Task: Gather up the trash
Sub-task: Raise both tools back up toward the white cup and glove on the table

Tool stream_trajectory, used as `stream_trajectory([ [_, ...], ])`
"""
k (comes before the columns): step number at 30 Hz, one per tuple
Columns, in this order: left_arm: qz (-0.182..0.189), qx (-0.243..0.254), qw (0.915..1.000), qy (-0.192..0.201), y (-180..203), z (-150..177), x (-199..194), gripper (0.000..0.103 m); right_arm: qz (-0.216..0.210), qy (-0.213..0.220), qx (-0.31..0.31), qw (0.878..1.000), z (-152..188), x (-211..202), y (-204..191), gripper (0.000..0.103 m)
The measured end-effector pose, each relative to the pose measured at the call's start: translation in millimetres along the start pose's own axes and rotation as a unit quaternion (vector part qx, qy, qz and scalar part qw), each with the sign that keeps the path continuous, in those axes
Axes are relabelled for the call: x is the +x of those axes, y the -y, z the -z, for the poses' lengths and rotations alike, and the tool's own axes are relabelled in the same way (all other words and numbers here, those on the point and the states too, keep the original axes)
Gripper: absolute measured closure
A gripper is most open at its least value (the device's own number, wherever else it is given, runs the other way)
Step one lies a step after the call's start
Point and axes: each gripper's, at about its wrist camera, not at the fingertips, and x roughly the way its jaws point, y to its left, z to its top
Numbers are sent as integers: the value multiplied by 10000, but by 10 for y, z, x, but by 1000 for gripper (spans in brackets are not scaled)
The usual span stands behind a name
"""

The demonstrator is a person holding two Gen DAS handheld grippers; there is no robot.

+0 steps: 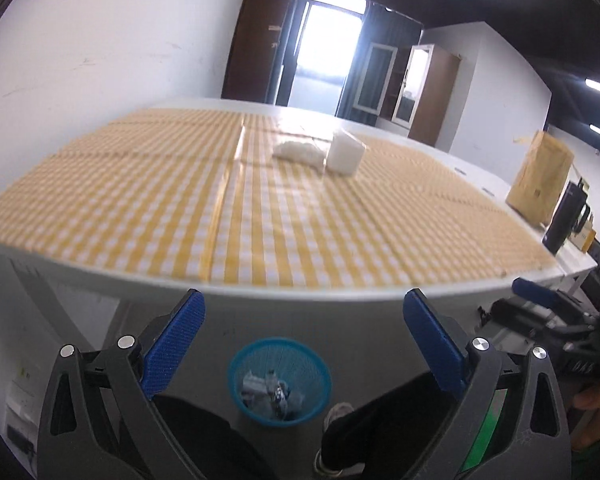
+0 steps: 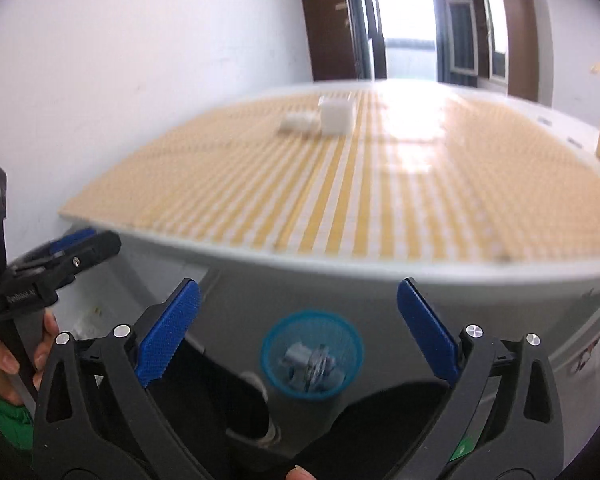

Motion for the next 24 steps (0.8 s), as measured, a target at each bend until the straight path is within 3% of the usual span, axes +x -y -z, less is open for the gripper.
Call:
stream_trajectory([
  [12,10,96,9998,181,-33,-596,207,6,-37,200,107,9997,-593,111,127,9],
  [18,65,130,9999,-2,-78,-857,454,6,-161,152,206,9995,-857,311,192,9],
  [24,159,620,9976,-261,-17,-1094,736,6,-101,60,195,9997,-1128,540,299,9],
])
